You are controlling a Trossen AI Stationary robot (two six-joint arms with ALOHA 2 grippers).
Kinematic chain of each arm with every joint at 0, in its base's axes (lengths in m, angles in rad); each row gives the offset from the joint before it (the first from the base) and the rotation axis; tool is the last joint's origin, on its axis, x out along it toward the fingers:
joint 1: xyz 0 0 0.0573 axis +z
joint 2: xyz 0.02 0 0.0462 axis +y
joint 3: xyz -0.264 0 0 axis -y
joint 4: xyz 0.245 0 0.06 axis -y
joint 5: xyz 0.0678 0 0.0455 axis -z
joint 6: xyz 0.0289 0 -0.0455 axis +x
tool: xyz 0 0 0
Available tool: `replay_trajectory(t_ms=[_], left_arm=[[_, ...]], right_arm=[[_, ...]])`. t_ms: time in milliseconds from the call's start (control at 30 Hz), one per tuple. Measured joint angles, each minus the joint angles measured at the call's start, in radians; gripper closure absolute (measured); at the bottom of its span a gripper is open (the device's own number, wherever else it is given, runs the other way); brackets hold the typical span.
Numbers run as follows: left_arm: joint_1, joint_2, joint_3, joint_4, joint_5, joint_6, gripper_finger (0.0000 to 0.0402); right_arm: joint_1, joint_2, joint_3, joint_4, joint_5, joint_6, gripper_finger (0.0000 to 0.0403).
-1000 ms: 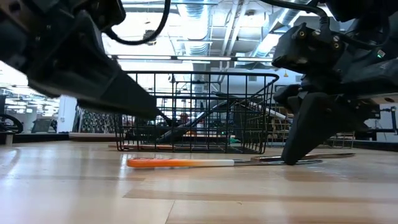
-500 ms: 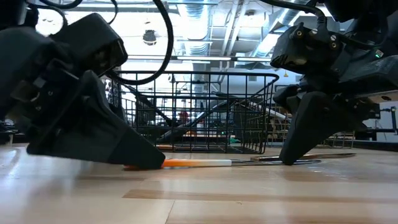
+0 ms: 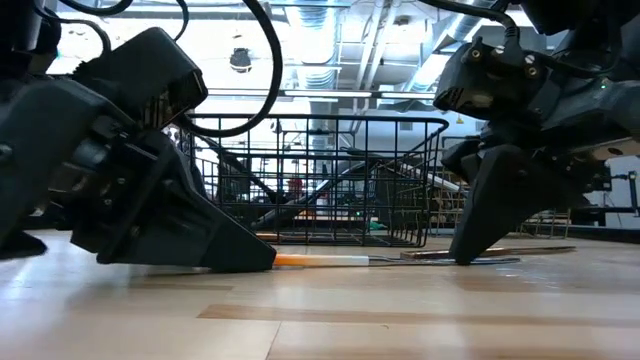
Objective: Pick & Place Kitchen Items
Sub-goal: Put the table knife into the bottom wire basket
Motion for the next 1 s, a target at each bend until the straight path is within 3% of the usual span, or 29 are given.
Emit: replay_trajectory(t_ms=[333,600,1000], left_arm=[[0.003,-0.061,-0.006,-0.042,0.087,-0.056,0.0345],[0.004,-0.172,-0.011,-0.142,0.140,-0.034,0.0345],[-0.003,-0.335,-0.009,-0.155,0.152,-0.015,0.0345]], right_arm=[[0.008,-0.265,-0.003,-0.115,-0.001,-0.005,0.0399],[0.009,-0.485,-0.002,-0.200,0.114,-0.008,0.0401],[0.010,-0.644,-0.001,-0.219,0.166,-0.008,0.0401]])
